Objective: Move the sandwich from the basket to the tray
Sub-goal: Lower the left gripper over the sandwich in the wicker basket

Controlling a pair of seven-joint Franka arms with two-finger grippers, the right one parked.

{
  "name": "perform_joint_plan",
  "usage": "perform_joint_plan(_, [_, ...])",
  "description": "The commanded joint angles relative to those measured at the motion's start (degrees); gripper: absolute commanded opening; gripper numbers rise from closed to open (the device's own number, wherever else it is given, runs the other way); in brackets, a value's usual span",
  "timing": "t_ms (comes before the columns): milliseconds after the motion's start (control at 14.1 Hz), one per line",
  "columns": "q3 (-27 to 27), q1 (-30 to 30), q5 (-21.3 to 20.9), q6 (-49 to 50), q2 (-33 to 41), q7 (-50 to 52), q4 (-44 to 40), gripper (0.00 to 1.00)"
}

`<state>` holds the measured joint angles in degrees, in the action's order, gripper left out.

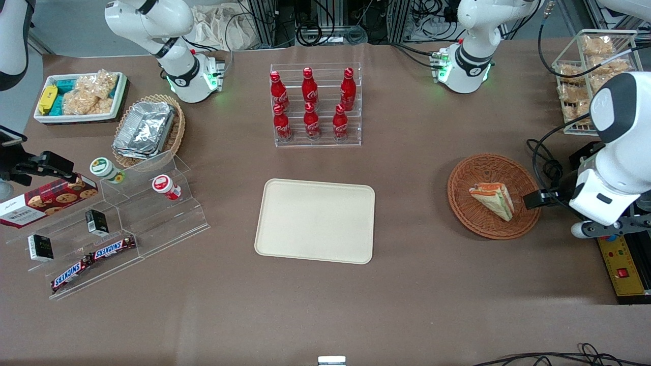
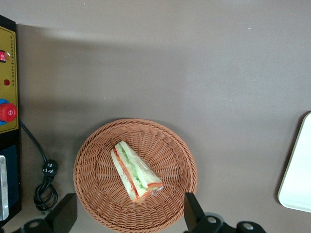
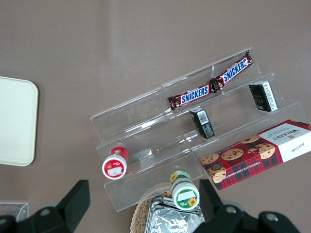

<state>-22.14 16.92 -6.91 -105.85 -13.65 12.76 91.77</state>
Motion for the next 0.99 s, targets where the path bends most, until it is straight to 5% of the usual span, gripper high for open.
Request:
perform_joint_plan(0, [-0.3, -0.5, 0.5, 2.0, -1.0, 1.7, -1.3, 0.99])
perform_joint_plan(283, [-0.2, -1.8, -0.7, 2.1, -2.5, 15.0, -0.4, 0.99])
perform_joint_plan(566, [-0.1, -1.5, -4.0, -1.5, -2.2, 39.3, 8.7, 0.99])
perform_joint_plan(920, [0.2, 4.9, -3.6, -17.2, 0.7, 46.1, 25.8, 0.99])
